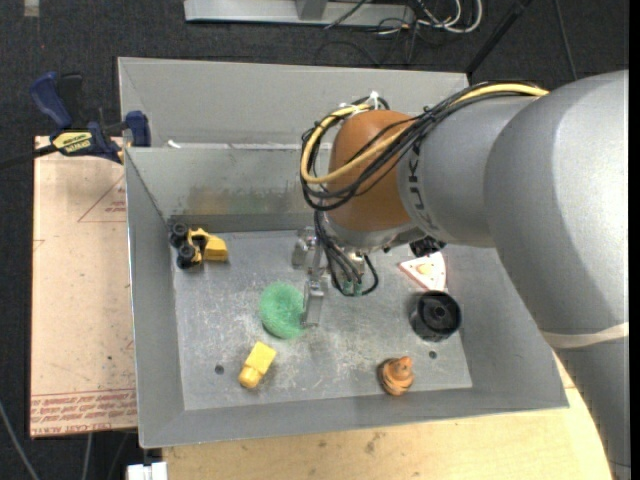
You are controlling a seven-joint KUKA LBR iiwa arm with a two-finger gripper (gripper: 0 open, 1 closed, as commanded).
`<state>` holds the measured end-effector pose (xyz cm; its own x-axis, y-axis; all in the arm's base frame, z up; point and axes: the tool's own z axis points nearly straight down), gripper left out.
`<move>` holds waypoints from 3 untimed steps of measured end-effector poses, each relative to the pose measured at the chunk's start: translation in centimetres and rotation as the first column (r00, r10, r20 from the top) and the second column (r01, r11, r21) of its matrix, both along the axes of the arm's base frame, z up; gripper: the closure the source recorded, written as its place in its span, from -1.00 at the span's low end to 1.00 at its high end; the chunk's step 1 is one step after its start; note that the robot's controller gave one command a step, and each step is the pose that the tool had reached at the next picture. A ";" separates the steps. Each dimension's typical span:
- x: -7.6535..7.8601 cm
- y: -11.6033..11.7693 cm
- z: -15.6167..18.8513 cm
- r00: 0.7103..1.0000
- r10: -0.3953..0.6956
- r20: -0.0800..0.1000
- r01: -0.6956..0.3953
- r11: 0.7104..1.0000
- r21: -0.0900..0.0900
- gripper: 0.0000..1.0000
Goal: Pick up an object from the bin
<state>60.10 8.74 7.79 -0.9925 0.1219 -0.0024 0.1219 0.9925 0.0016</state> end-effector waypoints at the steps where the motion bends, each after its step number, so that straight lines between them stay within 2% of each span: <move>1: 0.0 0.4 -0.7 1.000 -0.004 -0.002 0.004 1.000 0.000 -1.00; 2: -2.9 2.7 -0.6 0.992 0.127 0.007 -0.127 0.992 -0.004 -1.00; 3: -0.1 5.4 -0.7 0.946 0.324 0.003 -0.324 0.946 -0.001 1.00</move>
Offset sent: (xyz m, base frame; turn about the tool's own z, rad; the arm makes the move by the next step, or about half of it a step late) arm -0.0652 0.0587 -0.0079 -0.2784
